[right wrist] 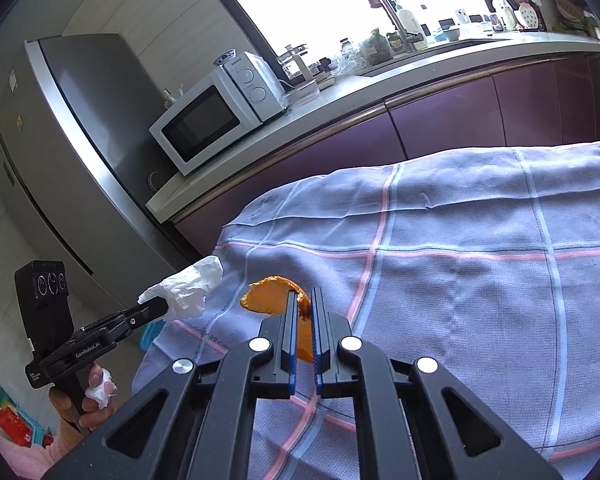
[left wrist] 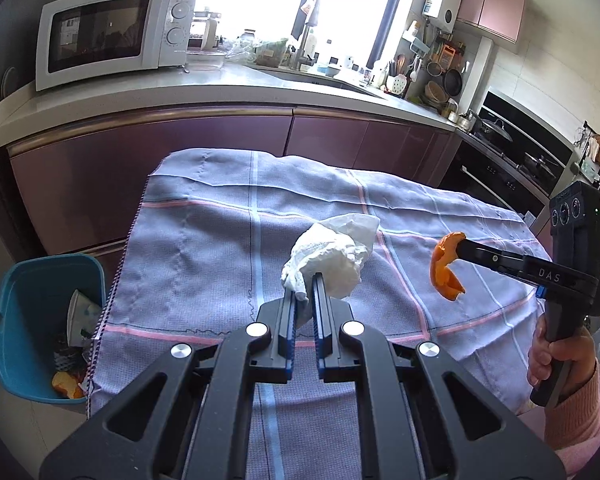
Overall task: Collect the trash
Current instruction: 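Carry the tissue with the left gripper while the right gripper carries the peel to the wastebasket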
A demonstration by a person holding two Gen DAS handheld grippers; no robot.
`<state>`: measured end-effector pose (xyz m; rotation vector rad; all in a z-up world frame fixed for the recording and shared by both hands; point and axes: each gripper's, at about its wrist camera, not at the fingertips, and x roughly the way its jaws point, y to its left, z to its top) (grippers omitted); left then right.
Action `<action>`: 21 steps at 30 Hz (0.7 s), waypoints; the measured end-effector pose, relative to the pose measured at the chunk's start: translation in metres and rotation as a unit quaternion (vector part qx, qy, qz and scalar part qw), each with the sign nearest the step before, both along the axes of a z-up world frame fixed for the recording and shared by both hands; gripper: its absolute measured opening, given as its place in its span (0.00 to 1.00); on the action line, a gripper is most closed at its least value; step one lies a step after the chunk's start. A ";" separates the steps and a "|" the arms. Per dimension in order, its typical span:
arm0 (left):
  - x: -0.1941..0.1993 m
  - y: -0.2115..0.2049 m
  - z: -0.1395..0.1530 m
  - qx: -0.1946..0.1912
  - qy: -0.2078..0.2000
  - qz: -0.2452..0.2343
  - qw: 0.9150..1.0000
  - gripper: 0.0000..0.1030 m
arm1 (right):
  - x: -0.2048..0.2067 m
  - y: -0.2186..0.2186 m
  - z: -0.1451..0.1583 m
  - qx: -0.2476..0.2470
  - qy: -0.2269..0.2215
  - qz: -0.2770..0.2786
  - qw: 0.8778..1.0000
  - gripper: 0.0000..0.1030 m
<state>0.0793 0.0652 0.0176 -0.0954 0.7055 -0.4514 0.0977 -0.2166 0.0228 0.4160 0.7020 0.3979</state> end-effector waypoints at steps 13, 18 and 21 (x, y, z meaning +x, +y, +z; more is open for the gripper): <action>-0.024 0.039 0.012 0.003 -0.023 0.035 0.999 0.08 | 0.006 0.046 0.003 0.010 0.000 0.057 0.998 0.05; -0.031 0.059 0.016 0.001 -0.028 0.056 0.998 0.08 | 0.011 0.069 0.005 0.012 0.000 0.083 0.996 0.05; -0.036 0.072 0.018 0.001 -0.031 0.070 0.997 0.08 | 0.015 0.082 0.007 0.012 -0.001 0.098 0.995 0.05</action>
